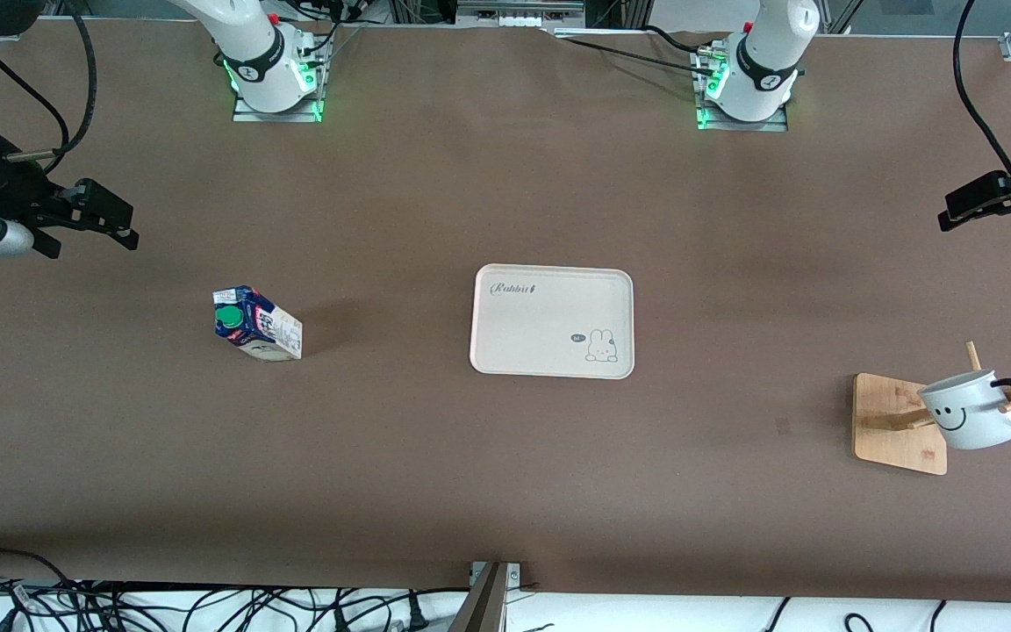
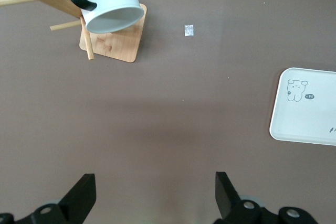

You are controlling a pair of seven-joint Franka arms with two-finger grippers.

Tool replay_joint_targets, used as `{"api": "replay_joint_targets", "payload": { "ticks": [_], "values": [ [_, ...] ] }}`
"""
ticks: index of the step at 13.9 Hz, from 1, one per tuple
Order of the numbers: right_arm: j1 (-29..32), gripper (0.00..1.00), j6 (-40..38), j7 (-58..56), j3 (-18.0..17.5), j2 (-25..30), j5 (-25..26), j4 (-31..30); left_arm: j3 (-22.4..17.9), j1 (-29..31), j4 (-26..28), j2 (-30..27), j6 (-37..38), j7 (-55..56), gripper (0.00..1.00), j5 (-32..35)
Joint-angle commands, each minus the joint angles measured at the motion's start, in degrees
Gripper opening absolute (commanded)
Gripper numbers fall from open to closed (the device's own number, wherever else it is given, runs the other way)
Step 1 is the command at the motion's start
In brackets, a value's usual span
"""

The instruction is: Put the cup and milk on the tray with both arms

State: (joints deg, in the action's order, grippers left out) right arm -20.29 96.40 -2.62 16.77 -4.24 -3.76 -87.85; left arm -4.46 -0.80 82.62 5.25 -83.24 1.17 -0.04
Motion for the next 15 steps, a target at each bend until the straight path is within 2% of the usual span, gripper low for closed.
{"api": "replay_joint_targets", "payload": {
  "ticks": [1,12,15],
  "values": [
    [0.0,1.00,-1.2,-0.5,0.1,-0.3,0.3,1.4,0.3,0.2,-0.6,0.1,0.1,0.4,1.00,0.6],
    [0.1,1.00,-1.2,-0.4,0.1,-0.2,0.0,1.5,0.8,0.0,-0.7,1.6,-0.4,0.3,1.00,0.3],
    [0.0,1.00,-1.2,-0.7,0.1,-0.2,0.2,1.5,0.8,-0.1,-0.7,1.6,-2.6,-0.5,1.00,-2.9]
  ]
}}
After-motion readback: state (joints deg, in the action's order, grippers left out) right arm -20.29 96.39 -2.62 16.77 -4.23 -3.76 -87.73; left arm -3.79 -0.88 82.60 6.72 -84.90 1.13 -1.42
